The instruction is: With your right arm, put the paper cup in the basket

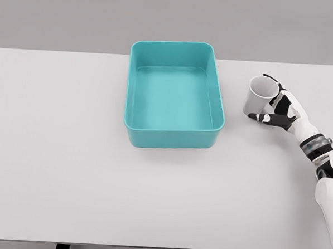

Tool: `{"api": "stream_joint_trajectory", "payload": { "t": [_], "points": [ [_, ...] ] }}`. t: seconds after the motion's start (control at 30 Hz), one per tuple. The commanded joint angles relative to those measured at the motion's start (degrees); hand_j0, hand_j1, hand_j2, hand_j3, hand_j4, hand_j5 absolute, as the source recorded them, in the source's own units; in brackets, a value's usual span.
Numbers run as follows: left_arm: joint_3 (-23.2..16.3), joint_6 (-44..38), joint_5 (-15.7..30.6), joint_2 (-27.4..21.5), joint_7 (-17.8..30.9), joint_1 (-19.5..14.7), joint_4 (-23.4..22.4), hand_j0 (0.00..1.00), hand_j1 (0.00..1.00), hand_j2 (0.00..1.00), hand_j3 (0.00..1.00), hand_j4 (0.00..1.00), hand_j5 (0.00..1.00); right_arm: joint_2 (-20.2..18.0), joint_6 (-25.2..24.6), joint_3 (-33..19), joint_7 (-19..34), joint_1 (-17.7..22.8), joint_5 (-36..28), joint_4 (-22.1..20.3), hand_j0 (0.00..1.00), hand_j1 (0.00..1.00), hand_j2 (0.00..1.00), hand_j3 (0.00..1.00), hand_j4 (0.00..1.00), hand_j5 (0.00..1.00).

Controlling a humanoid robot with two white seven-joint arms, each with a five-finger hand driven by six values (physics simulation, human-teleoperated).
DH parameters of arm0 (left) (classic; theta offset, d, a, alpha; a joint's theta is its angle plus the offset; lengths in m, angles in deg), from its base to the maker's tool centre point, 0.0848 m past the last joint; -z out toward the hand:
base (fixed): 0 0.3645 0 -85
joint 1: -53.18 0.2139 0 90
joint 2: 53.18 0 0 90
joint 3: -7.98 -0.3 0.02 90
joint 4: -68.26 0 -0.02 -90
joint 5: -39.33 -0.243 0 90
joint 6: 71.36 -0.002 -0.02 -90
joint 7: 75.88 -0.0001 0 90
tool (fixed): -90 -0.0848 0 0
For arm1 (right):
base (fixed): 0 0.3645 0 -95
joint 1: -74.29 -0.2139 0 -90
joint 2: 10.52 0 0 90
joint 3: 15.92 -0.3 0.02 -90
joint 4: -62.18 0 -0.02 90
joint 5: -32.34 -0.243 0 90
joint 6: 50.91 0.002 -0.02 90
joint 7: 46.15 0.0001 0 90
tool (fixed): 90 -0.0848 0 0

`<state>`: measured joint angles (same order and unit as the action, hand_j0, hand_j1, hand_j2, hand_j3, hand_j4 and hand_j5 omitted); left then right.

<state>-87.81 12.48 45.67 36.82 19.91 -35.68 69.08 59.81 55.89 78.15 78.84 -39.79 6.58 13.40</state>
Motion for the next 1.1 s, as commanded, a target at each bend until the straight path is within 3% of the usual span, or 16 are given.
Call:
{"api": "stream_joint_trajectory", "payload": {
  "t": [0.0,0.1,0.17,0.67,1.07],
  "points": [
    [0.0,0.0,0.0,0.0,0.0,0.0,0.0,1.0,1.0,1.0,1.0,1.0,1.0,0.0,0.0,0.1,0.0,0.0,-0.3,-0.1,1.0,1.0,1.0,1.0,1.0,1.0],
    [0.0,0.0,0.0,0.0,0.0,0.0,0.0,1.0,1.0,1.0,1.0,1.0,1.0,0.0,0.0,0.1,0.0,0.0,-0.3,0.1,0.97,0.97,0.97,0.97,0.97,0.97],
    [0.0,0.0,0.0,0.0,0.0,0.0,0.0,1.0,1.0,1.0,1.0,1.0,1.0,0.0,-0.1,0.0,0.0,0.0,-0.4,0.1,0.79,0.79,0.79,0.79,0.79,0.79],
    [0.0,0.0,0.0,0.0,0.0,0.0,0.0,1.0,1.0,1.0,1.0,1.0,1.0,-0.5,-1.2,-0.2,0.0,-0.2,-0.3,-1.4,0.64,0.64,0.64,0.64,0.64,0.64],
    [0.0,0.0,0.0,0.0,0.0,0.0,0.0,1.0,1.0,1.0,1.0,1.0,1.0,-1.0,-1.0,-0.4,0.0,0.8,-0.2,-8.5,0.54,0.54,0.54,0.54,0.54,0.54]
  ]
}}
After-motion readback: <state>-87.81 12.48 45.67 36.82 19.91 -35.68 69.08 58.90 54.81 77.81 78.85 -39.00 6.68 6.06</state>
